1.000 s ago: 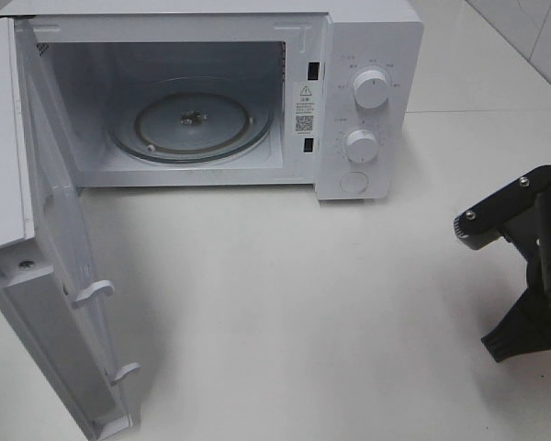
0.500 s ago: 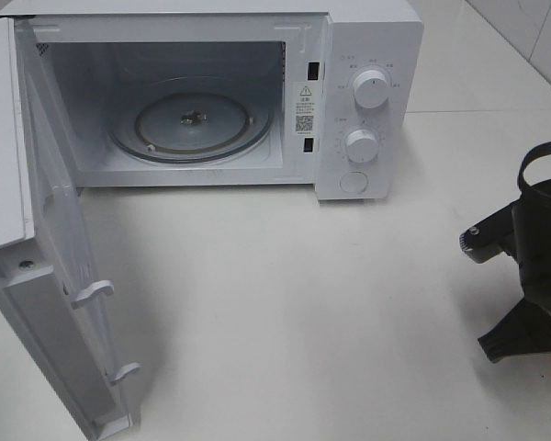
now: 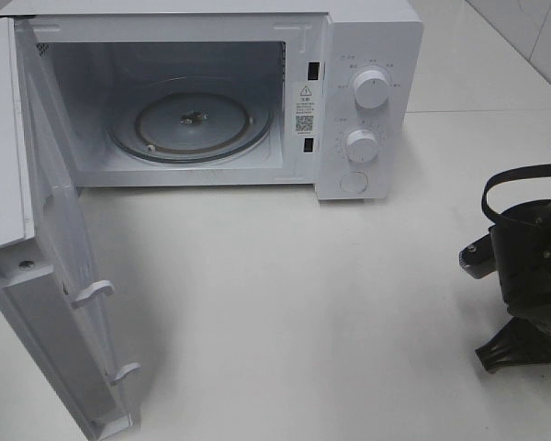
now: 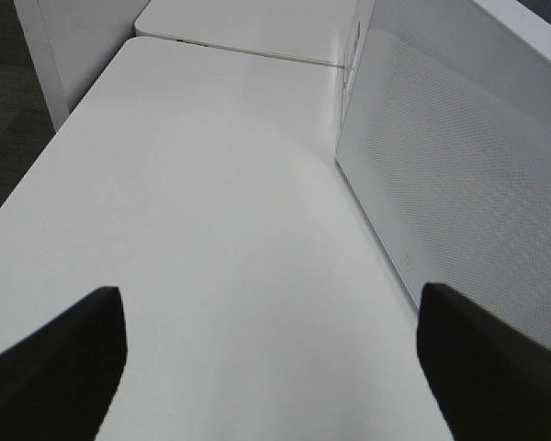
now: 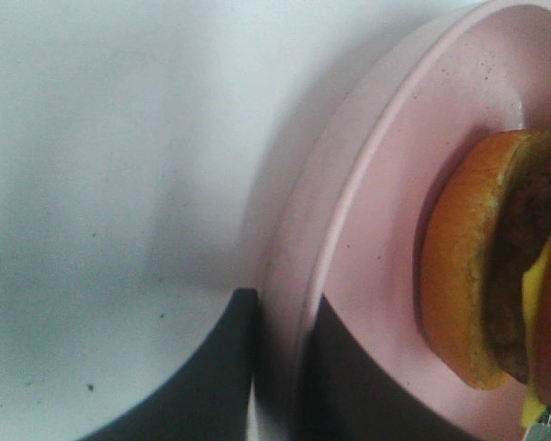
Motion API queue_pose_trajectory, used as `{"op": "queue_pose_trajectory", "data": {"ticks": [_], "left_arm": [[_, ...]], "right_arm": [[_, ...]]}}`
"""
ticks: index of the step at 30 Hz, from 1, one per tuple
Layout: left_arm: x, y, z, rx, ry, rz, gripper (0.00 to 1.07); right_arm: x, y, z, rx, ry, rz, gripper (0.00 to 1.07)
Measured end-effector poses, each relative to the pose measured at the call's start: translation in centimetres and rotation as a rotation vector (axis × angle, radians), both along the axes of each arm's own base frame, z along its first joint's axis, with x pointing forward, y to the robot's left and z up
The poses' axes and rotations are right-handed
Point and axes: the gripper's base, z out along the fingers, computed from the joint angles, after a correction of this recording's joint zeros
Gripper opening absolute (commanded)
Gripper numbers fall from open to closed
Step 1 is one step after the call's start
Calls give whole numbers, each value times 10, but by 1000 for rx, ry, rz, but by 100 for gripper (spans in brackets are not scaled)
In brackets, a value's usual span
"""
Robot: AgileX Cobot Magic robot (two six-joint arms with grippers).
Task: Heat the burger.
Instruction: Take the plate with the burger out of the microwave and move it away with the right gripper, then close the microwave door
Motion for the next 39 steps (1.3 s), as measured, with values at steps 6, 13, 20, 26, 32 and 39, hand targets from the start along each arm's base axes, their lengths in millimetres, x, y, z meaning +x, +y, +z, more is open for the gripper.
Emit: {"op": "queue_pose_trajectory", "data": {"ticks": [6, 13, 20, 26, 32, 39], "left_arm": [[0, 0, 0, 0, 0, 0, 82], [0, 0, 0, 0, 0, 0, 82], [0, 0, 0, 0, 0, 0, 82], [0, 0, 0, 0, 0, 0, 82], [0, 0, 0, 0, 0, 0, 82], [0, 0, 0, 0, 0, 0, 82]], "right_arm": [[2, -2, -3, -12, -6, -7, 15], [2, -3, -2, -22, -9, 2, 41], [4, 4, 14, 27, -29, -2, 51], [2, 9, 34, 131, -57, -12, 51], [-2, 15, 73, 265, -96, 73, 52], [-12, 17, 111, 391, -141, 196, 67]]}}
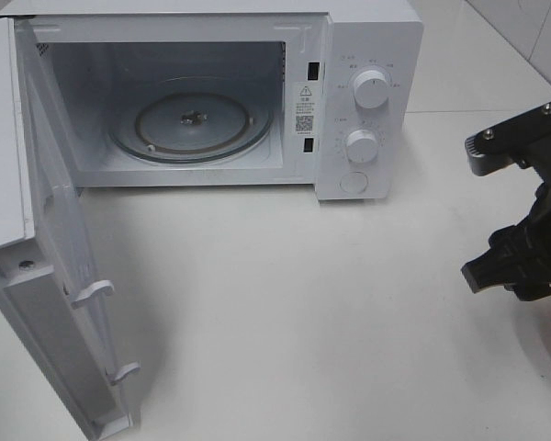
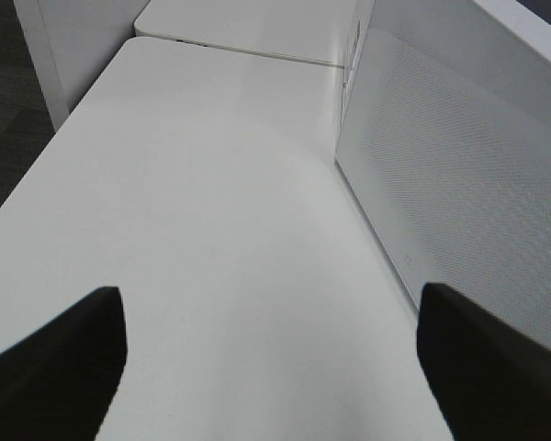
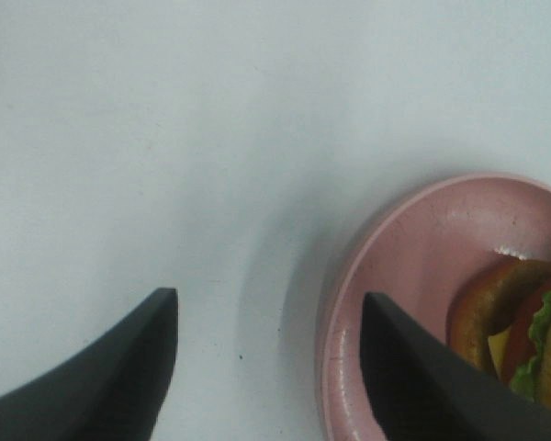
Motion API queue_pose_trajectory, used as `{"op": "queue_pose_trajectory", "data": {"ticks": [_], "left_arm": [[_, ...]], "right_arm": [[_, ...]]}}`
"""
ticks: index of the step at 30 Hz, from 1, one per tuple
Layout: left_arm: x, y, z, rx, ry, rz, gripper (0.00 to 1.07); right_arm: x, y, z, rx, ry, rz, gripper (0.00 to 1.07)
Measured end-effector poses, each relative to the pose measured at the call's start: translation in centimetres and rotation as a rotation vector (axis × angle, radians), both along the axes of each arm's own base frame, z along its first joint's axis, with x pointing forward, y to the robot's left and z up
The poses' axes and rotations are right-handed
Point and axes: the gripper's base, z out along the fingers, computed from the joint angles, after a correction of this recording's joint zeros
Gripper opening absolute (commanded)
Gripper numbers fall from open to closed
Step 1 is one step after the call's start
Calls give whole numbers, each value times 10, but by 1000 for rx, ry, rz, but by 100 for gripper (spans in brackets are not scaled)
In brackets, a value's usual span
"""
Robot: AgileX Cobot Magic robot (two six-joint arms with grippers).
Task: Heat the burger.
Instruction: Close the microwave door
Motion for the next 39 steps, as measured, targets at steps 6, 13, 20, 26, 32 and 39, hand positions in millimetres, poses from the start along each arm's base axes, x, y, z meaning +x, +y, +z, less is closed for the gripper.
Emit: {"op": "queue_pose_trajectory", "data": {"ticks": [6, 13, 20, 26, 32, 39], "left_arm": [[0, 0, 0, 0, 0, 0, 82], [0, 0, 0, 0, 0, 0, 82], [0, 0, 0, 0, 0, 0, 82], [0, 0, 0, 0, 0, 0, 82], [0, 0, 0, 0, 0, 0, 82], [0, 0, 0, 0, 0, 0, 82]], "right_arm": [[-19, -3, 29, 117, -58, 82, 78], [-50, -13, 59, 225, -114, 169, 76], [-83, -32, 78, 262, -161, 182, 76], [-100, -43, 85, 275, -186, 172, 76], [-120, -56, 89, 290, -202, 150, 76], [-143, -72, 82, 334, -266, 97, 76]]}}
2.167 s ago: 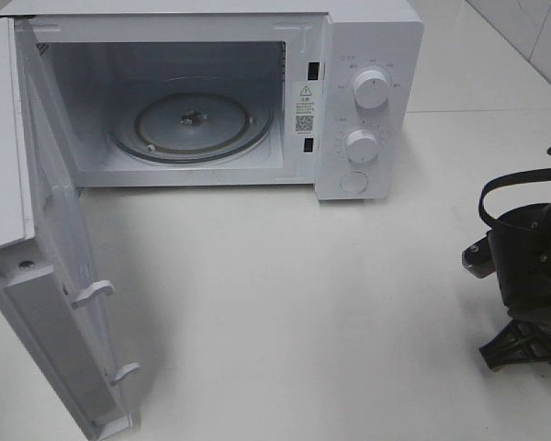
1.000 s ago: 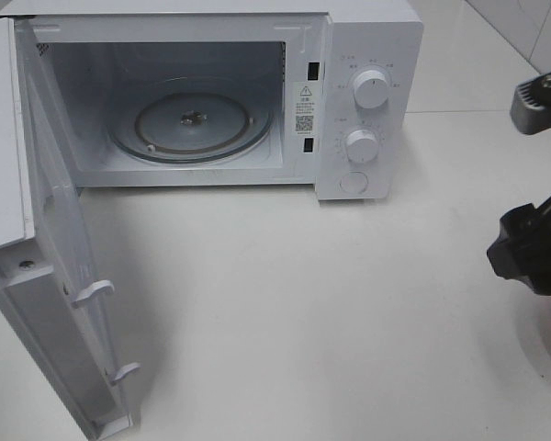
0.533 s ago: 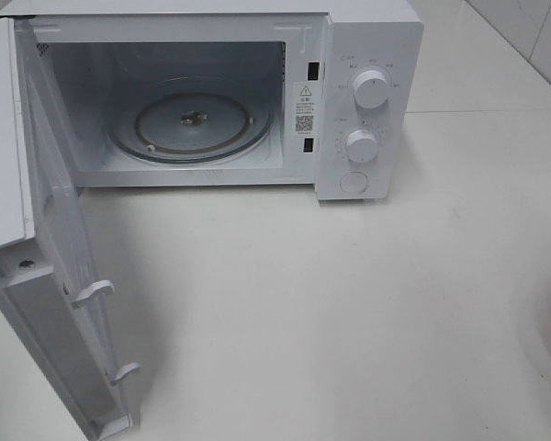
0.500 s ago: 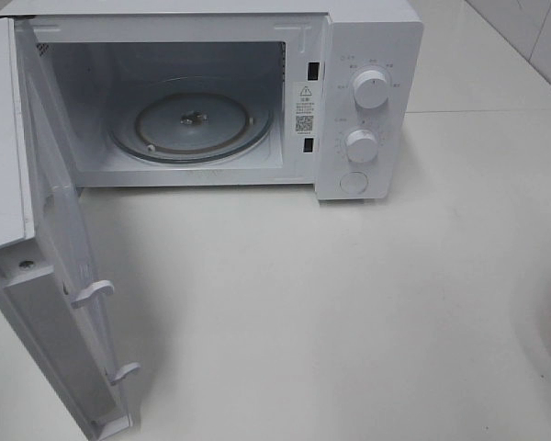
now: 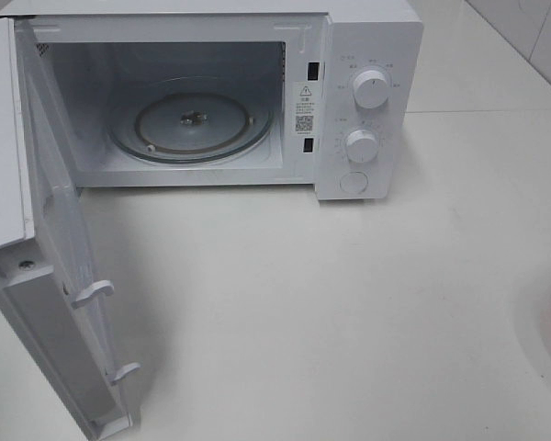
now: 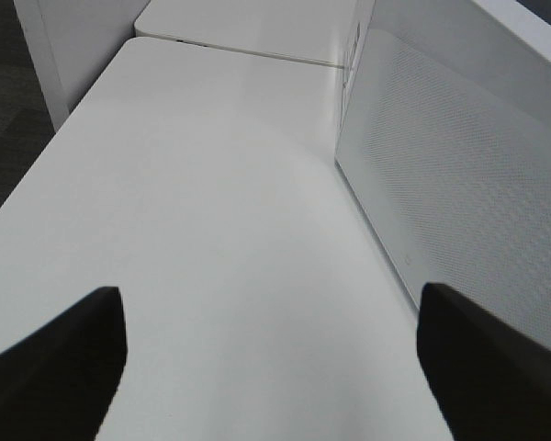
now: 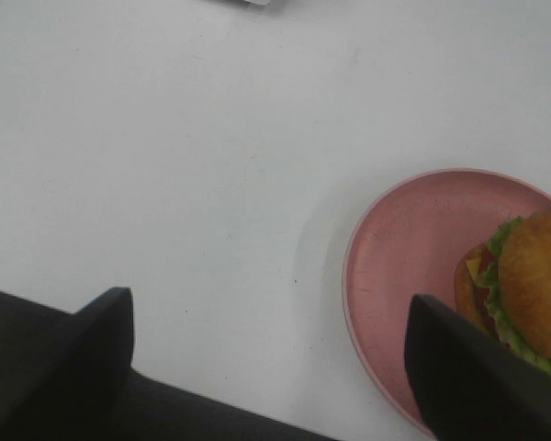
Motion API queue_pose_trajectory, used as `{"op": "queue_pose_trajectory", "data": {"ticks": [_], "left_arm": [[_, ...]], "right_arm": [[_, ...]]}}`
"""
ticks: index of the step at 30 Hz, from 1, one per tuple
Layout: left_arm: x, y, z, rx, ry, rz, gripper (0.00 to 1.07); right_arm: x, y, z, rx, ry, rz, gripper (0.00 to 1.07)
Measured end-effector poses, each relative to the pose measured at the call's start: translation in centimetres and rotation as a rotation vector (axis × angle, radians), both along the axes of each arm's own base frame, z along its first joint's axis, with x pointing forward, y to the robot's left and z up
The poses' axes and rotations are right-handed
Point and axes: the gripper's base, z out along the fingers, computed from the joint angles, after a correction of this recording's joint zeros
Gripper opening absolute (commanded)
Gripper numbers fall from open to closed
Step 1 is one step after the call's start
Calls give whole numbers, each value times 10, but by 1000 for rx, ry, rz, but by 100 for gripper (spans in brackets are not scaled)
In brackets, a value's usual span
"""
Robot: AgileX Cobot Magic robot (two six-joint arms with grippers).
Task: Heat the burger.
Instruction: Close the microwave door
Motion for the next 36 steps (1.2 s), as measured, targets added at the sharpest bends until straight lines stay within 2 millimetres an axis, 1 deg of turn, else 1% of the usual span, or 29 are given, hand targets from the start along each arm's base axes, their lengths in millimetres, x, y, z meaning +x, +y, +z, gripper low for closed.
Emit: {"op": "queue_pose_trajectory", "data": {"ticks": [1, 3, 6, 8, 9, 10, 12, 13, 15, 16, 17, 18, 20, 22, 25, 36], "left_arm": [[0, 0, 0, 0, 0, 0, 82], [0, 0, 0, -1, 0, 0, 82], [0, 0, 0, -1, 0, 0, 82], [0, 0, 0, -1, 0, 0, 82], [0, 0, 0, -1, 0, 0, 82], [0, 0, 0, -1, 0, 0, 82], [0, 0, 0, -1, 0, 0, 82], [0, 0, 0, -1, 0, 0, 82], [0, 0, 0, -1, 0, 0, 82], [0, 0, 0, -1, 0, 0, 82], [0, 0, 0, -1, 0, 0, 82], [0, 0, 0, -1, 0, 0, 82], [0, 0, 0, -1, 0, 0, 82], [0, 0, 0, -1, 0, 0, 82], [0, 0, 0, -1, 0, 0, 82], [0, 0, 0, -1, 0, 0, 82]], "right_arm": [[0, 0, 0, 0, 0, 0, 76], [-8, -5, -4, 30, -19, -53, 76], [-13, -8, -6, 40, -42, -74, 76], [-21, -11, -9, 56, -92, -110, 76], [-21, -11, -9, 56, -92, -110, 76], [-26, -12, -14, 67, -119, -126, 76], [-29, -13, -15, 70, -131, -135, 76], [-34, -13, -17, 77, -153, -146, 76], [-36, -14, -17, 83, -167, -160, 76], [-42, -14, -16, 95, -203, -180, 76], [-42, -14, -16, 95, -203, -180, 76], [-48, -15, -16, 103, -239, -202, 76], [-50, -15, -16, 107, -253, -212, 76], [-57, -16, -16, 116, -300, -242, 76], [-61, -16, -16, 120, -326, -270, 76], [-62, -16, -16, 122, -325, -273, 76]]}}
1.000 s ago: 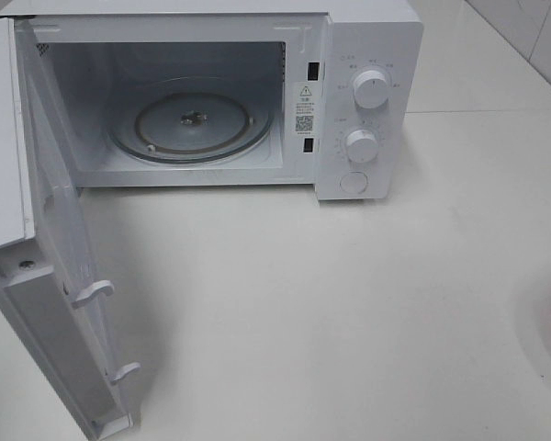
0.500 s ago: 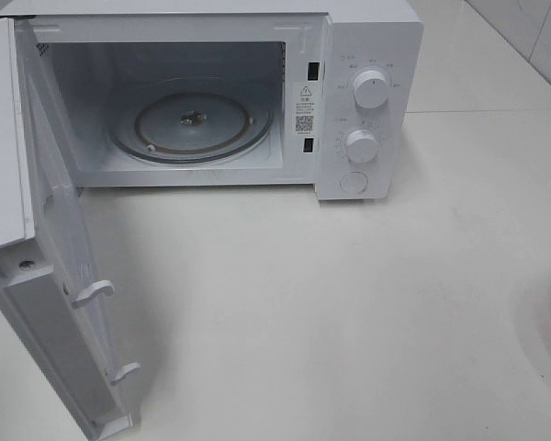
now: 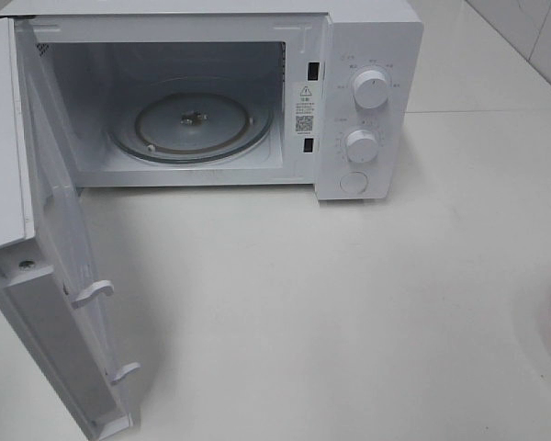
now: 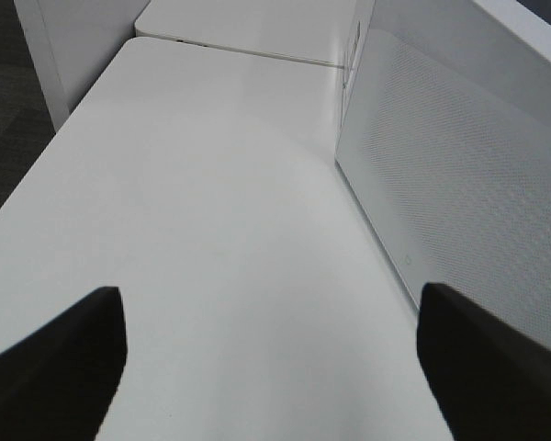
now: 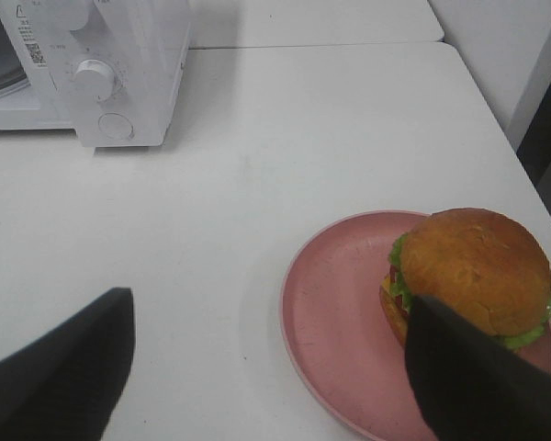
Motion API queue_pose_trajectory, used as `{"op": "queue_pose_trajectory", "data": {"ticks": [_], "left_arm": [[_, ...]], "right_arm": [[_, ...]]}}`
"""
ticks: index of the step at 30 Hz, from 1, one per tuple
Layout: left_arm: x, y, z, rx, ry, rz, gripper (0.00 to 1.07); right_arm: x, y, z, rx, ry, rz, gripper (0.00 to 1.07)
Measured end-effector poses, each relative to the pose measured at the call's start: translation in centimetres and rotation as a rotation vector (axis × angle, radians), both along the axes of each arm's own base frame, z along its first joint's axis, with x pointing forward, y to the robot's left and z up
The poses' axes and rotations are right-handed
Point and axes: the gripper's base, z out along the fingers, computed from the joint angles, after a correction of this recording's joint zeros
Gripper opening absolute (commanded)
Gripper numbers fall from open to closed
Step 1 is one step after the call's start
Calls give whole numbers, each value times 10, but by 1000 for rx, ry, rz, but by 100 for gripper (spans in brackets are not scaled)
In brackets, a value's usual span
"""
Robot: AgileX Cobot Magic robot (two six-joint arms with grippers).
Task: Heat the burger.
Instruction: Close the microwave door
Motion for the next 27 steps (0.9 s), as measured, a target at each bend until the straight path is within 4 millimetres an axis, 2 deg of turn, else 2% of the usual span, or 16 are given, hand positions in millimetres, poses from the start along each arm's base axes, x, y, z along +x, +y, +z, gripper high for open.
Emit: {"op": "queue_pose_trajectory", "data": {"ticks": [27], "left_arm": [[0, 0, 0, 0, 0, 0, 82]], "right_arm": [[0, 0, 0, 0, 0, 0, 76]]}}
